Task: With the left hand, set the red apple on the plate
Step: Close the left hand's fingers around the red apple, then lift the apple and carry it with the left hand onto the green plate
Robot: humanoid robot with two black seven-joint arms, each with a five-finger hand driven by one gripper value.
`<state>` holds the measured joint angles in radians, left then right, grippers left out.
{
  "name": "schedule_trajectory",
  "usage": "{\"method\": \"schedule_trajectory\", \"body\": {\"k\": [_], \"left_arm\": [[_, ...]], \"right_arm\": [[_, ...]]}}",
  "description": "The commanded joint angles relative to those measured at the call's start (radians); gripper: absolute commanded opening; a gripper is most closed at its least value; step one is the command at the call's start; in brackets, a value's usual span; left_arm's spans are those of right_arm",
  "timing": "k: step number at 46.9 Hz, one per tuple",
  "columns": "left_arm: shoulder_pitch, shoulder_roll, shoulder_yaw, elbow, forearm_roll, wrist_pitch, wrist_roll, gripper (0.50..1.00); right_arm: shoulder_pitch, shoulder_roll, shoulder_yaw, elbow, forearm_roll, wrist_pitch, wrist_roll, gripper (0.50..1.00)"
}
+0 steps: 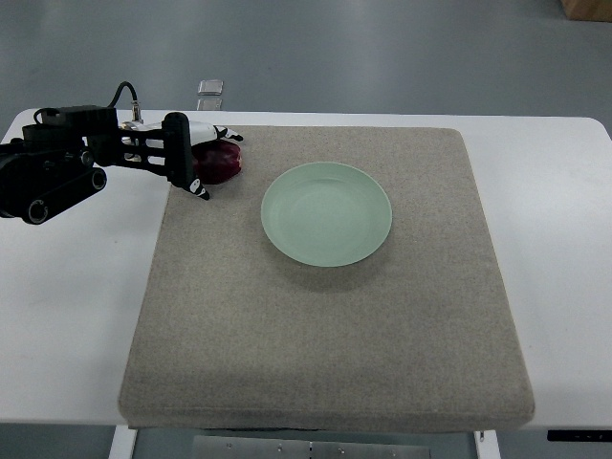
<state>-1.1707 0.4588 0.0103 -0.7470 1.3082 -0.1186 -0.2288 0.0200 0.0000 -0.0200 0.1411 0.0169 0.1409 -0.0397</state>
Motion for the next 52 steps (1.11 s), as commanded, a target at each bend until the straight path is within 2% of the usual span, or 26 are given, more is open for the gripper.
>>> {"method": "schedule_trajectory", "body": {"k": [1,4,9,14,19,33,52], "left_arm": [[0.000,-0.002,0.000,0.001,0.025,0.000,0.000,0.827],[0.000,-0.002,0.000,0.001,0.028,0.000,0.000,0.757],[0.000,-0.002,0.000,0.001,0.028,0.002,0.002,0.596],[-0.001,-0.002,0.000,0.001,0.026,0.003,0.003,0.506],[-0.009,-0.002,-0.004,0.000,0.023,0.011,0.003,0.500],[-0.061,0.001,-0.013,-0.034,0.020,0.091,0.002,0.500],[-0.115,-0.023,-0.019,-0.285,0.048,0.114,-0.017,0.500]], "right_arm": [[0.000,0.000,0.000,0.000,0.000,0.000,0.001,0.930],[0.000,0.000,0.000,0.000,0.000,0.000,0.001,0.930],[0.000,0.000,0.000,0.000,0.000,0.000,0.000,0.930],[0.000,0.000,0.000,0.000,0.000,0.000,0.000,0.930],[0.000,0.000,0.000,0.000,0.000,0.000,0.000,0.930],[0.000,0.000,0.000,0.000,0.000,0.000,0.001,0.930],[0.000,0.000,0.000,0.000,0.000,0.000,0.001,0.930]]}}
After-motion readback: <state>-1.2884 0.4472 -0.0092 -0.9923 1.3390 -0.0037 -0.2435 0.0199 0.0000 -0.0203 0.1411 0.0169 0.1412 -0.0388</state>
